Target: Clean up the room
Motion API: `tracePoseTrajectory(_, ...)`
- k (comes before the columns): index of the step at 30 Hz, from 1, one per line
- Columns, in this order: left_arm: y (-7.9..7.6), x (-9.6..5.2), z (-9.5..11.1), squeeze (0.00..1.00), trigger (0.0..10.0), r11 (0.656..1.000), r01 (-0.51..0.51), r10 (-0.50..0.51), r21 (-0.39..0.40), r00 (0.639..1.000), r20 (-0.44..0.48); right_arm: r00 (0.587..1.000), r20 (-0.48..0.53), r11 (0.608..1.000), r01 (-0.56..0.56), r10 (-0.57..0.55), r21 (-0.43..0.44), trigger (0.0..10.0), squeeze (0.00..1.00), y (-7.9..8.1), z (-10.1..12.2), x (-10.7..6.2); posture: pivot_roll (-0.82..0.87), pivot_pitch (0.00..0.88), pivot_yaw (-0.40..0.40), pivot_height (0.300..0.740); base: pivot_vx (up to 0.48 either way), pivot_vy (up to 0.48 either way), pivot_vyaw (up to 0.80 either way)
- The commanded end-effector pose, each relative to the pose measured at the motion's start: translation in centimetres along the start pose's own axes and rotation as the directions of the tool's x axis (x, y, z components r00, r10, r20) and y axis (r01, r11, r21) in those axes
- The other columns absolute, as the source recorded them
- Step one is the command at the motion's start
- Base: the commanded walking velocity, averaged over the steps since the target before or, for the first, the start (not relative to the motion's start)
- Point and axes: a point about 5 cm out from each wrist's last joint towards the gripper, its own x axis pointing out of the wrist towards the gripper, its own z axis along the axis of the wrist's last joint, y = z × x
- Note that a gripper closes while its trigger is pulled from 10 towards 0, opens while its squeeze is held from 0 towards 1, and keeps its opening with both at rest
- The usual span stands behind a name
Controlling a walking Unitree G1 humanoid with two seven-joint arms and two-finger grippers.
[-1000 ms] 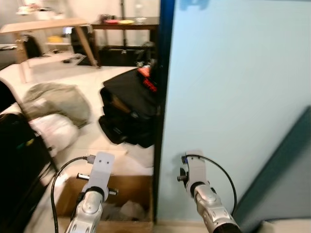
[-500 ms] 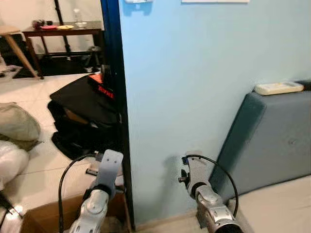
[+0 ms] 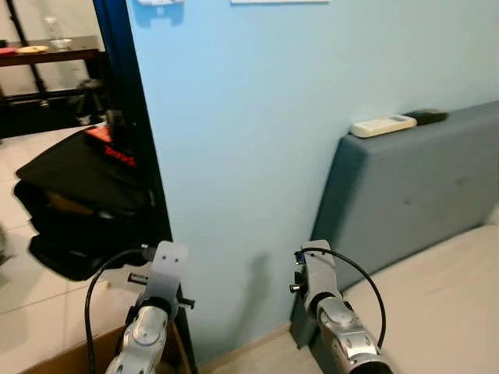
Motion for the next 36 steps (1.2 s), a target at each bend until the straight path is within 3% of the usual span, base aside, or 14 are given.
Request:
tracePoseTrajectory(1, -0.3, 0.0, -0.1, 0.0, 10.0, 1.0, 0.007, -0.007, 0.016, 1.0, -0.009, 1.0, -0.01, 1.0, 0.001, -0.001, -0.017, 10.0, 0.0, 0.1, -0.2, -0.1, -0.01, 0.0, -0.001, 0.74, 0.0, 0.0, -0.8)
tracePoseTrajectory(23, -1.1, -1.6, -1.2, 0.0, 10.0, 0.999, -0.042, 0.041, -0.026, 0.998, -0.041, 0.998, -0.004, 0.992, -0.058, 0.058, -0.111, 10.0, 0.0, 0.2, 0.5, 0.2, 0.0, 0.0, -0.075, 0.74, 0.0, 0.0, -0.8)
tracePoseTrajectory(36, -0.1, -0.7, -0.9, 0.0, 10.0, 0.996, -0.089, 0.088, -0.031, 0.996, -0.032, 0.999, 0.015, 0.995, -0.03, 0.032, -0.095, 10.0, 0.0, 0.0, 0.1, -0.2, -0.02, 0.0, -0.039, 0.74, 0.0, 0.0, -0.8)
